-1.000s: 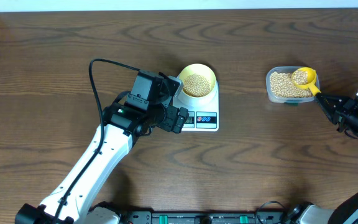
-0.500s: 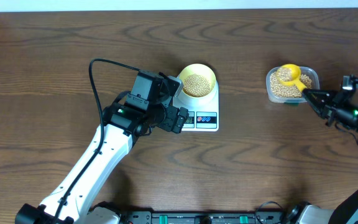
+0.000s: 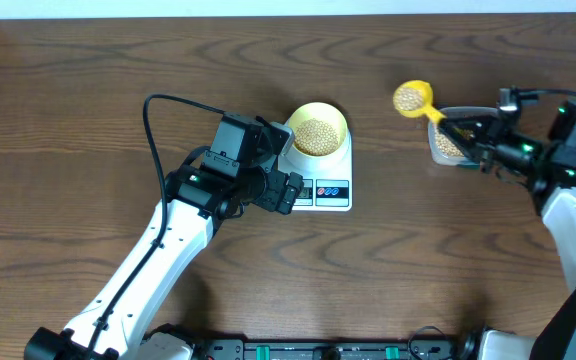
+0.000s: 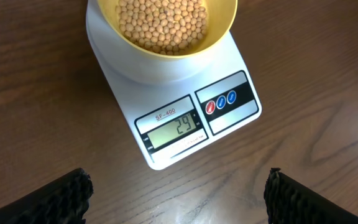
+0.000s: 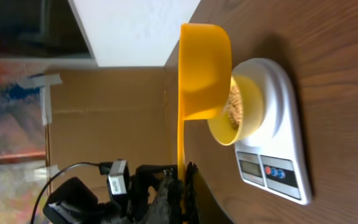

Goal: Scoop item into bowl and weigh 50g on scale
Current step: 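Carry the scoop over the bowl on the scale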

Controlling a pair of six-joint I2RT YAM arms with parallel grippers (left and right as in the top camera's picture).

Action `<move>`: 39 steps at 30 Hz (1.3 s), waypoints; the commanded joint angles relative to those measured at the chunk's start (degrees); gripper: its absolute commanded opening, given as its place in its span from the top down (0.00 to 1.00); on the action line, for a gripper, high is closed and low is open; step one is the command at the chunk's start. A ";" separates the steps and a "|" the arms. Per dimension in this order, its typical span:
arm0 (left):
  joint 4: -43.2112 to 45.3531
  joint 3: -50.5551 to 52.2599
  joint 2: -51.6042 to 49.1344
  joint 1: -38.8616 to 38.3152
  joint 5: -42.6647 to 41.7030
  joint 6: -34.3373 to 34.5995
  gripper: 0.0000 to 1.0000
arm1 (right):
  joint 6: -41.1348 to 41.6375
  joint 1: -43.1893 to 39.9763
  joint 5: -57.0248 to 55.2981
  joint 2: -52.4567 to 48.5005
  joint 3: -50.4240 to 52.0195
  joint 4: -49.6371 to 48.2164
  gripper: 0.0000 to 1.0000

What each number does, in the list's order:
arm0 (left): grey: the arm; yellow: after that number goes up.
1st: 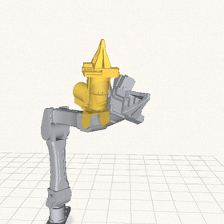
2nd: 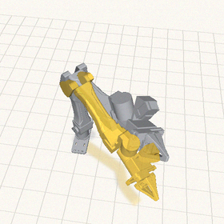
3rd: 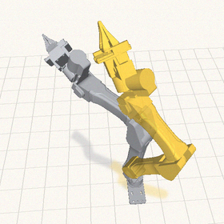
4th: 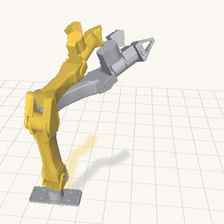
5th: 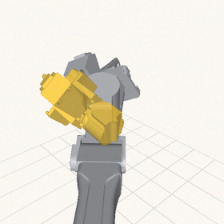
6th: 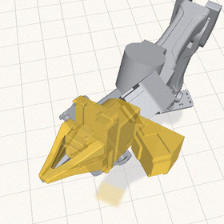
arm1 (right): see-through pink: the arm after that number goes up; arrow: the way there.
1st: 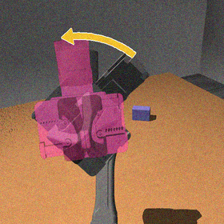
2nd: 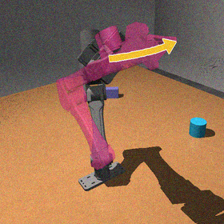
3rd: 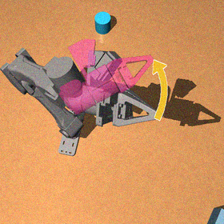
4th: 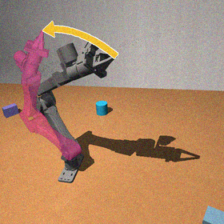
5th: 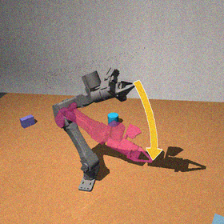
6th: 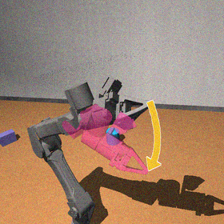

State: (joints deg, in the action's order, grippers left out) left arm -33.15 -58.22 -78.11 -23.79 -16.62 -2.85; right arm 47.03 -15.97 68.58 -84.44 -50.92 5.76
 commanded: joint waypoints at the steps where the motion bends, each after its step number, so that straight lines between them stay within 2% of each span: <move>1: -0.02 -0.61 0.66 -0.02 -0.70 -0.31 0.10 | 9.46 5.40 -3.21 -0.33 -0.22 -3.89 0.99; 6: -0.02 -0.61 0.66 -0.02 -0.70 -0.31 0.10 | 13.46 11.65 -8.00 -0.33 -0.22 -8.85 0.99; 13: -0.02 -0.61 0.66 -0.02 -0.70 -0.31 0.10 | 12.76 19.89 -18.18 -0.33 -0.22 -11.17 0.99; 17: -0.02 -0.61 0.66 -0.02 -0.68 -0.31 0.10 | 6.64 25.20 -27.08 -0.33 -0.22 -11.17 0.99; 28: -0.02 -0.61 0.66 -0.02 -0.70 -0.28 0.10 | -9.55 33.18 -41.42 -0.35 -0.22 -9.20 0.99; 39: -0.02 -0.61 0.66 -0.02 -0.68 -0.31 0.10 | -14.67 37.18 -49.53 -2.34 -0.22 -7.91 0.99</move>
State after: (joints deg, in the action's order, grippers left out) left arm -33.15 -58.22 -78.11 -23.79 -16.64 -2.85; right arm 36.12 19.92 23.00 -84.97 -50.89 -1.98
